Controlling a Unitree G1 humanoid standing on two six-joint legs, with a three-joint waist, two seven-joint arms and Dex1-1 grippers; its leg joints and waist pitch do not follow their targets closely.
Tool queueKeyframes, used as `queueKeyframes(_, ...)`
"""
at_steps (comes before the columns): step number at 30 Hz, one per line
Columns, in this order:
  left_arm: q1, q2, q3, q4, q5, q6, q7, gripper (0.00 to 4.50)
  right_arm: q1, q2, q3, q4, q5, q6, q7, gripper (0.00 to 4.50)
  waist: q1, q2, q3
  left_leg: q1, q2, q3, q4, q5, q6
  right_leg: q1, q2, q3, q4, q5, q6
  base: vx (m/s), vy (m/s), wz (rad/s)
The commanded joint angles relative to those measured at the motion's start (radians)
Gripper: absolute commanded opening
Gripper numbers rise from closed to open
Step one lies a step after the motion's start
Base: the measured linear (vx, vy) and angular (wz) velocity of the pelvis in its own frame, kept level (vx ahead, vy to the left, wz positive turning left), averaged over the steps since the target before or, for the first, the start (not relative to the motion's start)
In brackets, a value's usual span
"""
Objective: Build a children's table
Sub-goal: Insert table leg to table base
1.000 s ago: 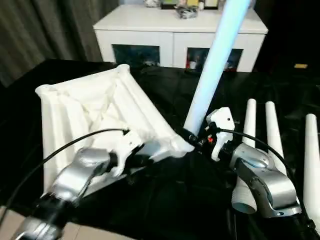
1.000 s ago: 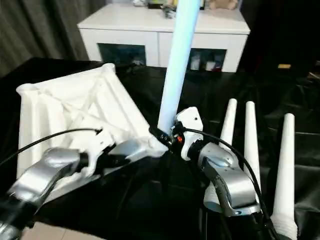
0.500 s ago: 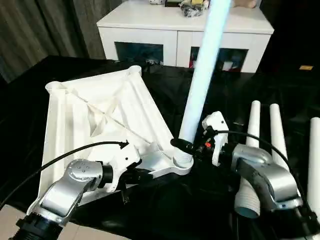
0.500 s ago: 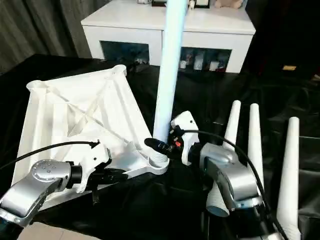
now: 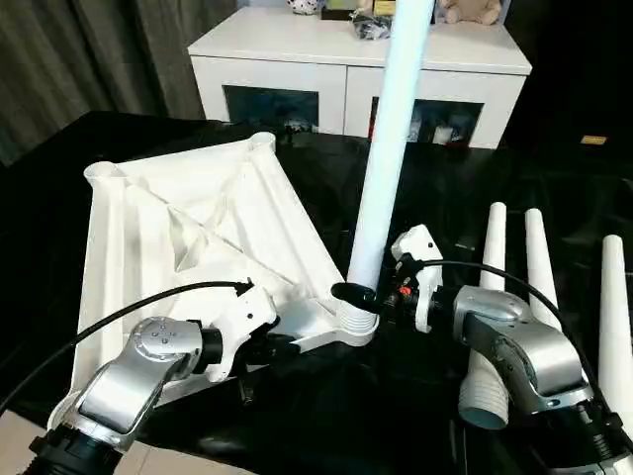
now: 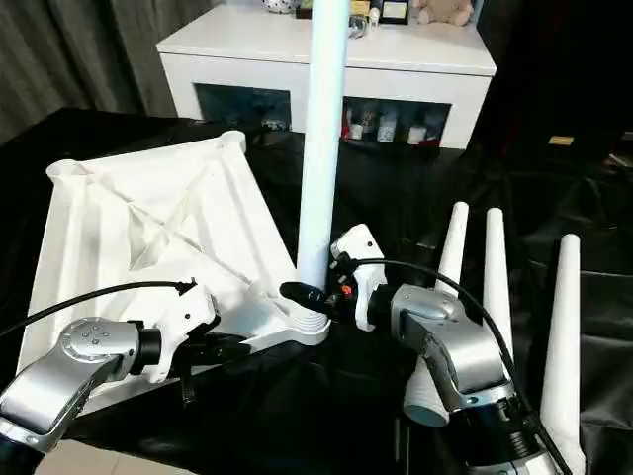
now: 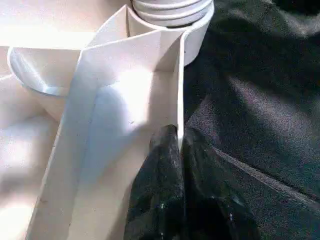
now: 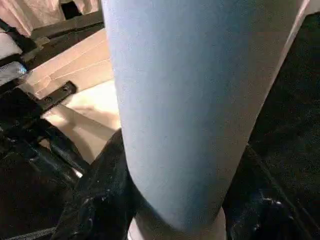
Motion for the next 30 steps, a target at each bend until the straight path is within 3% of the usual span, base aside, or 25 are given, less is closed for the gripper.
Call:
queueKeyframes(1,0.007,0.008,-0.002,0.017,0.004,0.017,0.004,0.0,-0.006,0.01,0.005,0.018,-0.002,-0.009,-0.008,1.89,0.003,-0.004,-0.045,0.005,0.055,-0.016,-0.079,-0.141,0.019,0.039,-0.077,0.046,-0.072,-0.051,-0.234,0.0,0.0,0.0)
queueKeyframes(7,0.005,0.01,0.002,0.02,0.002,0.015,0.002,0.0,0.012,0.038,-0.007,0.05,0.004,-0.024,-0.022,1.89,0.001,-0.002,-0.044,0.007,0.056,-0.016,-0.081,-0.163,0.01,0.039,-0.077,0.046,-0.072,-0.06,-0.236,0.0,0.0,0.0)
queueKeyframes(10,-0.002,0.003,0.014,0.027,-0.001,0.011,0.013,0.0,0.034,0.058,-0.031,0.06,0.008,-0.051,-0.05,1.89,0.001,0.001,-0.043,0.007,0.056,-0.016,-0.082,-0.176,0.005,0.038,-0.077,0.047,-0.075,-0.07,-0.233,0.0,0.0,0.0)
queueKeyframes(11,-0.006,0.0,0.021,0.033,-0.002,0.009,0.02,0.0,0.042,0.066,-0.039,0.061,0.007,-0.063,-0.062,1.89,0.003,0.011,-0.045,0.008,0.055,-0.018,-0.082,-0.176,0.001,0.038,-0.078,0.047,-0.072,-0.065,-0.234,0.0,0.0,0.0)
queueKeyframes(14,-0.017,-0.011,0.038,0.052,-0.005,0.002,0.039,0.0,0.076,0.098,-0.067,0.051,0.009,-0.099,-0.096,1.89,0.001,0.01,-0.043,0.008,0.055,-0.018,-0.085,-0.201,-0.009,0.037,-0.076,0.046,-0.076,-0.067,-0.234,0.0,0.0,0.0)
queueKeyframes(15,-0.017,-0.012,0.038,0.052,-0.005,0.002,0.04,0.0,0.077,0.098,-0.068,0.05,0.009,-0.1,-0.097,1.89,0.001,0.016,-0.042,0.009,0.055,-0.019,-0.086,-0.221,-0.013,0.036,-0.077,0.046,-0.078,-0.083,-0.231,0.0,0.0,0.0)
queueKeyframes(16,-0.019,-0.013,0.04,0.055,-0.005,0.001,0.041,0.0,0.084,0.105,-0.074,0.045,0.012,-0.107,-0.103,1.89,0.0,0.013,-0.042,0.008,0.055,-0.019,-0.087,-0.228,-0.015,0.038,-0.077,0.046,-0.079,-0.093,-0.23,0.0,0.0,0.0)
queueKeyframes(17,-0.024,-0.015,0.043,0.06,-0.007,0.0,0.044,0.0,0.099,0.116,-0.083,0.037,0.017,-0.121,-0.114,1.89,-0.001,0.02,-0.04,0.008,0.055,-0.019,-0.088,-0.246,-0.018,0.036,-0.077,0.047,-0.082,-0.108,-0.226,0.0,0.0,0.0)
queueKeyframes(18,-0.028,-0.018,0.047,0.065,-0.008,0.0,0.046,0.0,0.117,0.125,-0.088,0.024,0.017,-0.14,-0.123,1.89,0.001,0.019,-0.042,0.008,0.054,-0.021,-0.088,-0.242,-0.017,0.038,-0.078,0.046,-0.08,-0.117,-0.223,0.0,0.0,0.0)
queueKeyframes(19,-0.032,-0.02,0.049,0.07,-0.009,0.0,0.048,0.0,0.133,0.132,-0.092,0.014,0.017,-0.156,-0.13,1.89,0.002,0.029,-0.041,0.009,0.056,-0.02,-0.089,-0.254,-0.022,0.033,-0.078,0.047,-0.086,-0.124,-0.218,0.0,0.0,0.0)
queueKeyframes(20,-0.034,-0.021,0.05,0.072,-0.009,-0.001,0.049,0.0,0.142,0.136,-0.094,0.008,0.019,-0.162,-0.132,1.89,0.001,0.027,-0.041,0.008,0.056,-0.022,-0.088,-0.256,-0.022,0.035,-0.079,0.047,-0.083,-0.121,-0.22,0.0,0.0,0.0)
queueKeyframes(21,-0.039,-0.023,0.053,0.078,-0.009,-0.003,0.05,0.0,0.164,0.144,-0.096,-0.009,0.02,-0.18,-0.137,1.89,0.005,0.036,-0.043,0.006,0.055,-0.024,-0.088,-0.245,-0.02,0.038,-0.079,0.046,-0.08,-0.109,-0.22,0.0,0.0,0.0)
queueKeyframes(22,-0.041,-0.023,0.054,0.081,-0.009,-0.005,0.05,0.0,0.173,0.146,-0.094,-0.014,0.017,-0.191,-0.138,1.89,0.003,0.031,-0.041,0.006,0.055,-0.022,-0.088,-0.242,-0.015,0.036,-0.078,0.047,-0.083,-0.105,-0.218,0.0,0.0,0.0)
queueKeyframes(23,-0.042,-0.024,0.055,0.083,-0.009,-0.005,0.049,0.0,0.176,0.147,-0.094,-0.017,0.016,-0.195,-0.138,1.89,0.004,0.033,-0.043,0.004,0.054,-0.023,-0.087,-0.232,-0.01,0.039,-0.078,0.046,-0.08,-0.102,-0.219,0.0,0.0,0.0)
queueKeyframes(25,-0.051,-0.027,0.059,0.095,-0.007,-0.011,0.05,0.0,0.203,0.15,-0.083,-0.03,0.004,-0.237,-0.138,1.88,0.005,0.043,-0.042,0.004,0.054,-0.022,-0.087,-0.23,-0.005,0.037,-0.078,0.046,-0.083,-0.108,-0.217,0.0,0.0,0.0)
queueKeyframes(26,-0.058,-0.029,0.06,0.103,-0.006,-0.015,0.051,0.0,0.215,0.152,-0.075,-0.033,-0.007,-0.263,-0.138,1.88,0.007,0.055,-0.042,0.004,0.054,-0.024,-0.086,-0.231,-0.007,0.036,-0.08,0.046,-0.081,-0.107,-0.218,0.0,0.0,0.0)
queueKeyframes(28,-0.064,-0.03,0.062,0.111,-0.006,-0.018,0.052,0.0,0.226,0.152,-0.068,-0.034,-0.02,-0.288,-0.141,1.88,0.004,0.05,-0.041,0.004,0.054,-0.023,-0.087,-0.245,-0.008,0.036,-0.078,0.045,-0.083,-0.12,-0.216,0.0,0.0,0.0)
queueKeyframes(30,-0.073,-0.032,0.061,0.122,-0.004,-0.023,0.054,0.0,0.241,0.148,-0.051,-0.037,-0.055,-0.339,-0.15,1.88,0.005,0.056,-0.039,0.004,0.054,-0.023,-0.089,-0.262,-0.01,0.034,-0.08,0.046,-0.087,-0.163,-0.208,0.0,0.0,0.0)
